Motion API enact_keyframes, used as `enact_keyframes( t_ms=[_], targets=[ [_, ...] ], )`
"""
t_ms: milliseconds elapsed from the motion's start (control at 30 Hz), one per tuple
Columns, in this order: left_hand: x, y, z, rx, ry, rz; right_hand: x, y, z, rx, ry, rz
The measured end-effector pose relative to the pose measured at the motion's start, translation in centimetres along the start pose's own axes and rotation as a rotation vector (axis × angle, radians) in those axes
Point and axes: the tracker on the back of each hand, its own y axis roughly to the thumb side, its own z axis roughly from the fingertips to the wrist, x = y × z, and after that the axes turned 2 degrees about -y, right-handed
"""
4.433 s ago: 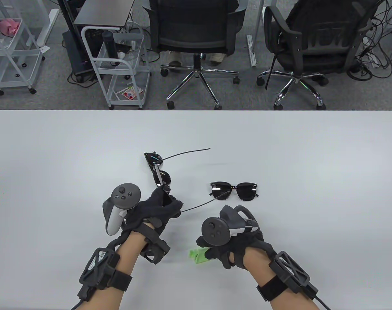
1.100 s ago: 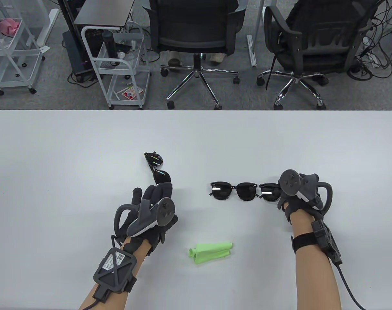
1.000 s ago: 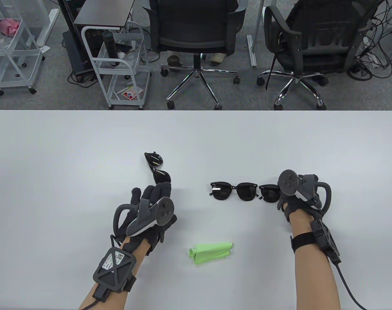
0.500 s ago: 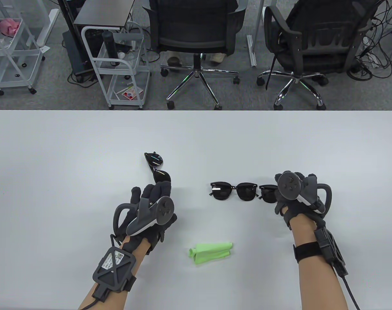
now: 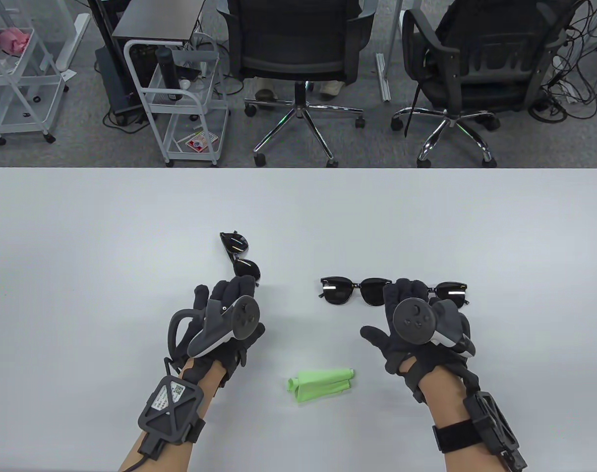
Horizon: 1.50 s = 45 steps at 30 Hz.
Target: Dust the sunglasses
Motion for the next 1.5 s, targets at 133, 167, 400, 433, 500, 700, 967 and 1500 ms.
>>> enact_keyframes(
  t_ms=[133, 167, 400, 433, 500, 700, 967, 1500],
  targets=[
    [-1.9, -1.1, -0.5, -0.031, 0.035, 0.156, 0.1, 0.1, -0.1, 0.017, -0.008, -0.04],
    [-2.5, -1.3, -0.7, -0.035, 0.048, 0.184, 0.1, 0.1, -0.1, 0.019, -0.011, -0.04],
    [-4.4, -1.6, -3.9, -0.062, 0.041, -0.099, 0.1, -0.1, -0.3, 0.015, 0.007, -0.054],
    [-4.3, -1.7, -4.6, -0.073, 0.034, -0.11, 0.1, -0.2, -0.3, 0.015, 0.012, -0.054],
    [-3.9, -2.1, -6.0, -0.087, 0.025, -0.109, 0.0, -0.2, -0.3, 0.019, 0.026, -0.054],
    [-1.7, -3.7, -10.0, -0.084, 0.04, -0.115, 0.3, -0.4, -0.3, 0.017, 0.028, -0.056],
    [0.2, -4.1, -13.5, -0.059, -0.01, -0.147, 0.3, -1.4, -0.8, 0.009, 0.04, -0.082],
    [1.3, -4.0, -14.2, -0.091, -0.12, -0.199, 0.0, -1.5, -0.6, 0.018, 0.052, -0.095]
  ],
)
